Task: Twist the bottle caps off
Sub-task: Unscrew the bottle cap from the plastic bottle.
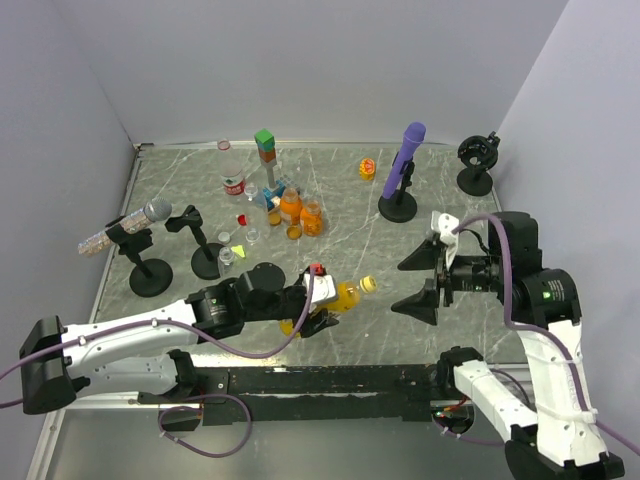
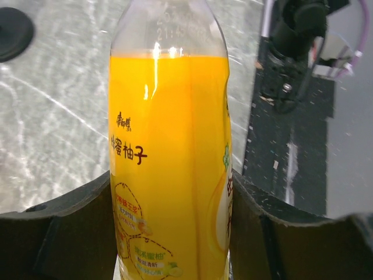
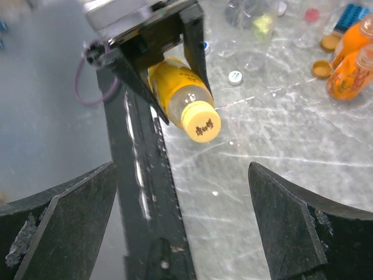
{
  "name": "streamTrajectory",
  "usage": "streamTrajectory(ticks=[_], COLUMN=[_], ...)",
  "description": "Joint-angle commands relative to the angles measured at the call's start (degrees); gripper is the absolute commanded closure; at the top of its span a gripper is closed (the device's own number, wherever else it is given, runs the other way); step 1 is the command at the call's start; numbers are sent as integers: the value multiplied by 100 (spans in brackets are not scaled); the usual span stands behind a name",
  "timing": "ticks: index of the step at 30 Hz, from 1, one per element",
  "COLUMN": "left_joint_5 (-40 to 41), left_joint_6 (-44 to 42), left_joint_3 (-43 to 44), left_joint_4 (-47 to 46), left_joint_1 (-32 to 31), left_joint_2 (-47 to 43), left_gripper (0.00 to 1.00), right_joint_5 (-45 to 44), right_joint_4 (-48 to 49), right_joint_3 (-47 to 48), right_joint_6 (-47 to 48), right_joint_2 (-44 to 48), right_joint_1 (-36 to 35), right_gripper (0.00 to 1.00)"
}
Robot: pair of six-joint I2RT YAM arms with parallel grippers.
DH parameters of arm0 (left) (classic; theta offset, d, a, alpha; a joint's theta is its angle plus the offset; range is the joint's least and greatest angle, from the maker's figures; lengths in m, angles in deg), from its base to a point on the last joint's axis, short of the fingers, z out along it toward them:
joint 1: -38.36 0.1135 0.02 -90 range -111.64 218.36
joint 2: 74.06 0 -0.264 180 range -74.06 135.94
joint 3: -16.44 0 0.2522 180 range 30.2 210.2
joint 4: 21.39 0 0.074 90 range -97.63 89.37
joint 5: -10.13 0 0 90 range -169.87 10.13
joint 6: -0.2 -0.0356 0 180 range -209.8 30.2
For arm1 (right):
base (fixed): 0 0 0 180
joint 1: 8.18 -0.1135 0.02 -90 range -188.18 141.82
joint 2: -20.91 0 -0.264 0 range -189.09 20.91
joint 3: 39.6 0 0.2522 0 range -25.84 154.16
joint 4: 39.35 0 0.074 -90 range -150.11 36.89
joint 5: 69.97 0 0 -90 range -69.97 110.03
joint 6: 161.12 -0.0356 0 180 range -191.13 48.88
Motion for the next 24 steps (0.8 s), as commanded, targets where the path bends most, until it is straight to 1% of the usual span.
streamTrajectory(ticks=[1, 3, 6, 8, 11, 13, 14, 16, 19, 24], left_joint_5=[706, 1181, 2147, 2491, 2843, 2967, 3002, 3038, 3108, 3152], left_joint_6=[23, -100, -162, -136, -74, -65, -65, -74, -74, -74], left_joint_3=[151, 169, 195, 151, 81, 90, 107, 160, 265, 362], left_joint_4=[-797, -867, -999, -1130, -1341, -1438, -1465, -1491, -1491, -1509], left_joint_1=[-211, -439, -703, -835, -976, -1037, -1055, -1073, -1108, -1152], left_joint_2=[-156, -130, -33, 63, 195, 309, 371, 459, 608, 775], left_gripper=[96, 97, 97, 97, 97, 97, 97, 97, 97, 97], right_joint_5=[440, 422, 677, 634, 423, 370, 344, 308, 203, 71], right_joint_4=[995, 1050, 603, 470, 583, 583, 592, 671, 715, 733], right_joint_3=[-407, -531, -400, -312, -347, -373, -391, -426, -435, -435], right_joint_6=[-1707, -2193, -2002, -2010, -2247, -2309, -2352, -2432, -2511, -2537], right_joint_2=[-15, -199, -620, -805, -946, -1043, -1096, -1158, -1228, -1342], right_joint_1=[340, 376, 385, 376, 376, 367, 367, 341, 235, 165], right_gripper=[1, 1, 1, 1, 2, 6, 11, 14, 15, 20])
